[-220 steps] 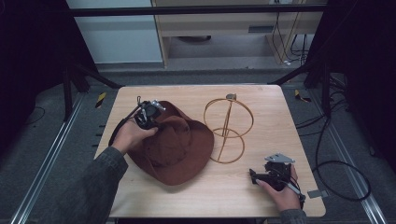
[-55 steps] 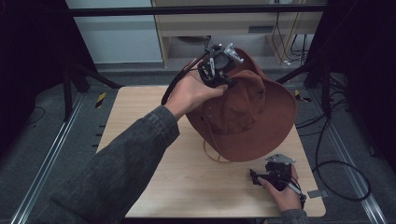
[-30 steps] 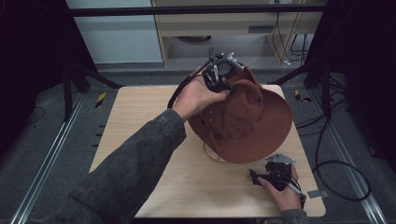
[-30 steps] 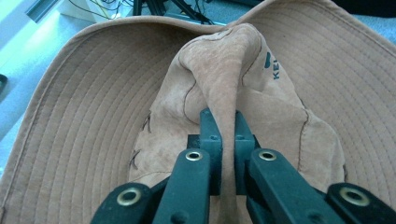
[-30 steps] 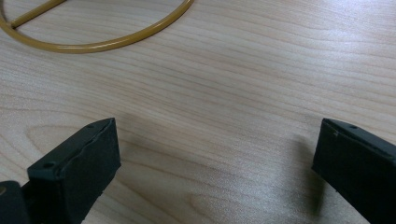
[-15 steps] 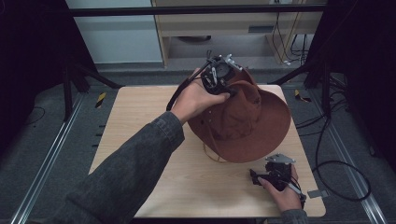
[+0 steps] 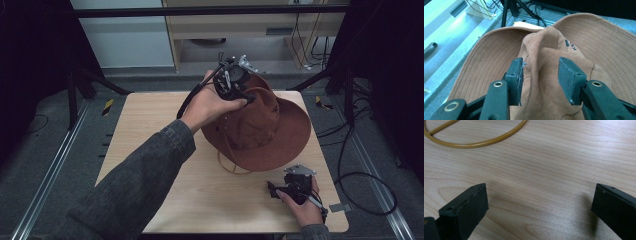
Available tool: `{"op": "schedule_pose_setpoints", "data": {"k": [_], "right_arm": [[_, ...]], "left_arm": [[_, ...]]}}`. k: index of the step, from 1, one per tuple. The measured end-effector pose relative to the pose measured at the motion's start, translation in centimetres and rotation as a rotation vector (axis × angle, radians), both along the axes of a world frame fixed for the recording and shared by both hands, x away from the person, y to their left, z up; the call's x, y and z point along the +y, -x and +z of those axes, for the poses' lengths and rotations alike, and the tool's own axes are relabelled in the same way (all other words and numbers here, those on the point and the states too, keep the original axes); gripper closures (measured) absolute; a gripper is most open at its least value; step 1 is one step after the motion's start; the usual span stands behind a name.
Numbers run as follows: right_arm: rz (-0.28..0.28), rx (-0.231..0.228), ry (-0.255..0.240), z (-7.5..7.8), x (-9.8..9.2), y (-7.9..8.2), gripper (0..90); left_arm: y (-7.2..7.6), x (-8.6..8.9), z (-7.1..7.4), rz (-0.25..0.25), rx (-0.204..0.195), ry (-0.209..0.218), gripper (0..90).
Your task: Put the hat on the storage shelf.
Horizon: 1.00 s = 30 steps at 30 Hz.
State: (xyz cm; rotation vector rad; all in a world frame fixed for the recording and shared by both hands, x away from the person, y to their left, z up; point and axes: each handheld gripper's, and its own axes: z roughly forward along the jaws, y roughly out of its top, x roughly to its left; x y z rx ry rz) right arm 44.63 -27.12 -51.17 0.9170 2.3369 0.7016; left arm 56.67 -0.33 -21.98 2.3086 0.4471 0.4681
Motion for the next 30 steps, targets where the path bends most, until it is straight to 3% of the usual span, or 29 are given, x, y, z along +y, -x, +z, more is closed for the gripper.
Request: {"op": "schedule_pose_setpoints", "data": {"k": [7, 15, 22, 30], "right_arm": [[-0.001, -0.001, 0.001, 0.0, 0.0, 0.0, 0.7], [-0.001, -0.001, 0.001, 0.0, 0.0, 0.0, 0.7], [-0.001, 0.0, 0.0, 0.0, 0.0, 0.0, 0.7], [-0.001, 0.0, 0.001, 0.0, 0.0, 0.0, 0.7]], "left_arm": [[0.8, 0.0, 0.4, 0.012, -0.037, 0.002, 39.8], [1.5, 0.3, 0.7, -0.002, -0.037, 0.017, 16.6], [2.5, 1.1, 0.8, -0.008, -0.044, 0.034, 9.7], [3.7, 2.8, 0.6, -0.024, -0.059, 0.048, 7.8]]}}
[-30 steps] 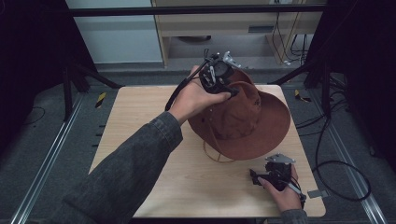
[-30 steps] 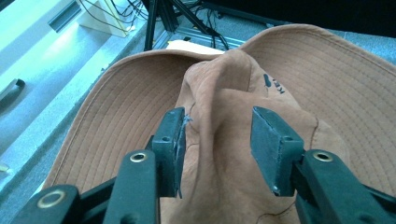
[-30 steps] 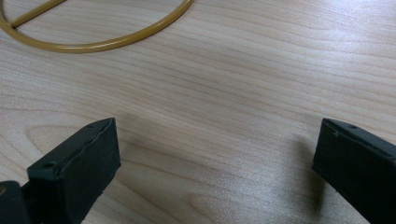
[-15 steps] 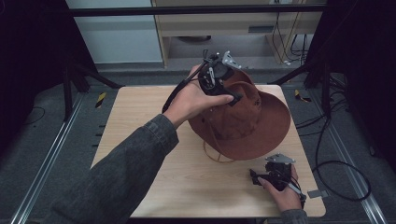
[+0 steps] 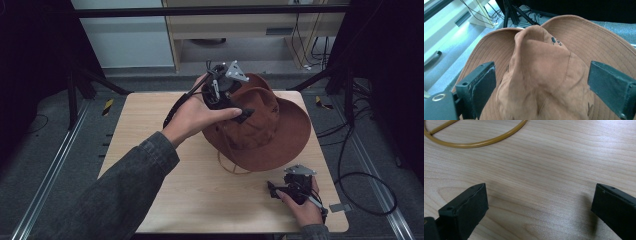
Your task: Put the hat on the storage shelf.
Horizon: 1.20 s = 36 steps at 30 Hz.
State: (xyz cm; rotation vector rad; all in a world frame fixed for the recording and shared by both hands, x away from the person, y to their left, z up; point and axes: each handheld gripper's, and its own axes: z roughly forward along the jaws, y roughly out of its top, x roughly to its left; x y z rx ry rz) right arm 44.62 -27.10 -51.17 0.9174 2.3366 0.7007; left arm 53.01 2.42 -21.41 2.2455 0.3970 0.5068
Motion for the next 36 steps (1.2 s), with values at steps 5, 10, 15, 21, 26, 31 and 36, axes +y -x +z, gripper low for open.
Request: {"op": "schedule_pose_setpoints", "data": {"k": [5, 10, 15, 21, 26, 31, 36], "right_arm": [[0.0, -0.001, 0.001, 0.0, 0.0, 0.0, 0.7], [-0.005, 0.003, 0.002, 0.0, 0.0, 0.0, 0.6], [-0.006, 0.003, 0.002, 0.0, 0.0, 0.0, 0.6], [-0.006, 0.003, 0.002, 0.0, 0.0, 0.0, 0.6], [-0.006, 0.004, 0.002, 0.0, 0.0, 0.0, 0.6], [-0.006, 0.003, 0.002, 0.0, 0.0, 0.0, 0.6], [-0.006, 0.003, 0.002, 0.0, 0.0, 0.1, 0.6]], "left_arm": [[0.4, 1.4, 0.1, -0.002, -0.006, 0.015, 7.1], [0.8, 2.8, 0.0, 0.005, -0.016, 0.028, 6.0], [1.3, 4.5, 0.0, 0.025, -0.022, 0.057, 5.6], [1.4, 6.5, -0.2, 0.051, -0.02, 0.064, 5.2], [1.5, 7.7, -0.5, 0.069, -0.019, 0.068, 4.9], [1.7, 9.3, -0.9, 0.088, -0.023, 0.084, 4.2], [2.0, 10.9, -1.0, 0.103, -0.019, 0.098, 4.2]]}}
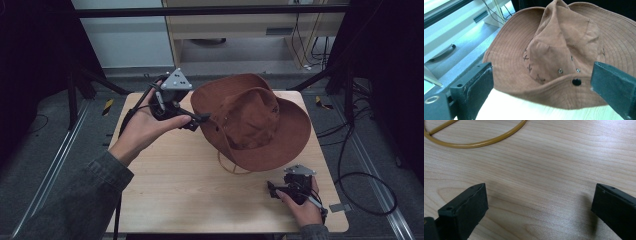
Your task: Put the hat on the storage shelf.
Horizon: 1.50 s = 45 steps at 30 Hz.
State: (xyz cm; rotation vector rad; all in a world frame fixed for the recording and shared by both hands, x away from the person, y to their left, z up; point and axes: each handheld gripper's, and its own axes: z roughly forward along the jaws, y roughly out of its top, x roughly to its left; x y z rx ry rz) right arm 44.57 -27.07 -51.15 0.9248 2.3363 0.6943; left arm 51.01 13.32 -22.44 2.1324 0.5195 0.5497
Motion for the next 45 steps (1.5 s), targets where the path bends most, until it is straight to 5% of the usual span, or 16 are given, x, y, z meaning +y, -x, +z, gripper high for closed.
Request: {"op": "schedule_pose_setpoints", "data": {"k": [6, 23, 45], "right_arm": [[0.0, 0.0, 0.0, 0.0, 0.0, 0.0, 0.6], [0.002, 0.0, 0.002, 0.0, 0.0, 0.0, 0.6], [0.0, -0.001, 0.006, 0.0, 0.0, 0.1, 0.6]], "left_arm": [[0.3, 2.1, -0.6, 0.025, 0.003, 0.017, 4.2], [1.2, 6.5, -5.1, 0.078, 0.059, 0.045, 4.2], [0.5, 10.0, -16.1, 0.175, 0.178, 0.015, 5.2]]}}
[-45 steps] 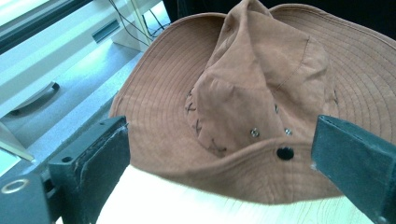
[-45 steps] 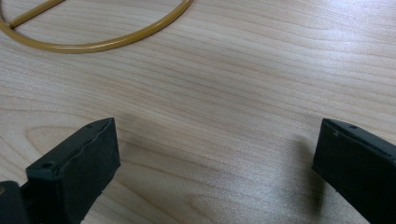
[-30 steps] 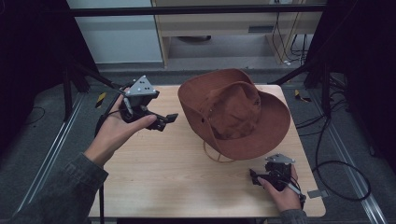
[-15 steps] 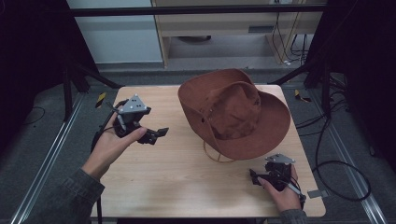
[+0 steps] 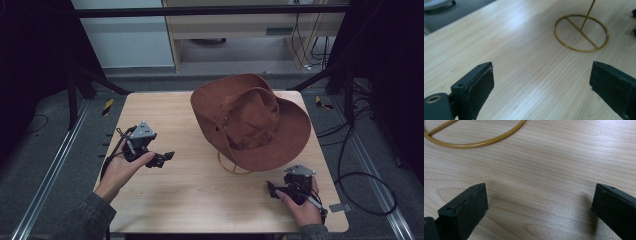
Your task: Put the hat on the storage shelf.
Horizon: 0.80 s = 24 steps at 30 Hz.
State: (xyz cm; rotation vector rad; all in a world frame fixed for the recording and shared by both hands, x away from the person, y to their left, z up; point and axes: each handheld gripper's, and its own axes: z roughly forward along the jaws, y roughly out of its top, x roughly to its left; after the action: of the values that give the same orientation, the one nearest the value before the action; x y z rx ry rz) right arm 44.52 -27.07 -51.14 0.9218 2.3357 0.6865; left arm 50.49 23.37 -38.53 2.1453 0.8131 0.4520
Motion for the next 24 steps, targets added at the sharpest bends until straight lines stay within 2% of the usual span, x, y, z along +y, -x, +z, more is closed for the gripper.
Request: {"op": "schedule_pose_setpoints", "data": {"k": [12, 15, 17, 18, 24], "right_arm": [[0.001, 0.001, -0.001, 0.0, 0.0, 0.0, 0.6], [0.0, 0.0, 0.0, 0.0, 0.0, 0.0, 0.6], [0.001, 0.001, -0.001, 0.0, 0.0, 0.0, 0.6], [0.0, 0.0, 0.0, 0.0, 0.0, 0.0, 0.6], [-0.001, 0.0, 0.001, 0.0, 0.0, 0.0, 0.6]], "left_arm": [[-0.2, 1.6, -5.3, 0.045, 0.07, -0.039, 5.3], [-0.2, 2.2, -6.4, 0.059, 0.103, -0.015, 5.0], [-0.2, 2.6, -7.2, 0.074, 0.114, -0.017, 5.2], [-0.1, 2.9, -7.7, 0.08, 0.119, -0.029, 5.3], [0.0, 3.9, -9.5, 0.107, 0.132, -0.041, 5.2]]}}
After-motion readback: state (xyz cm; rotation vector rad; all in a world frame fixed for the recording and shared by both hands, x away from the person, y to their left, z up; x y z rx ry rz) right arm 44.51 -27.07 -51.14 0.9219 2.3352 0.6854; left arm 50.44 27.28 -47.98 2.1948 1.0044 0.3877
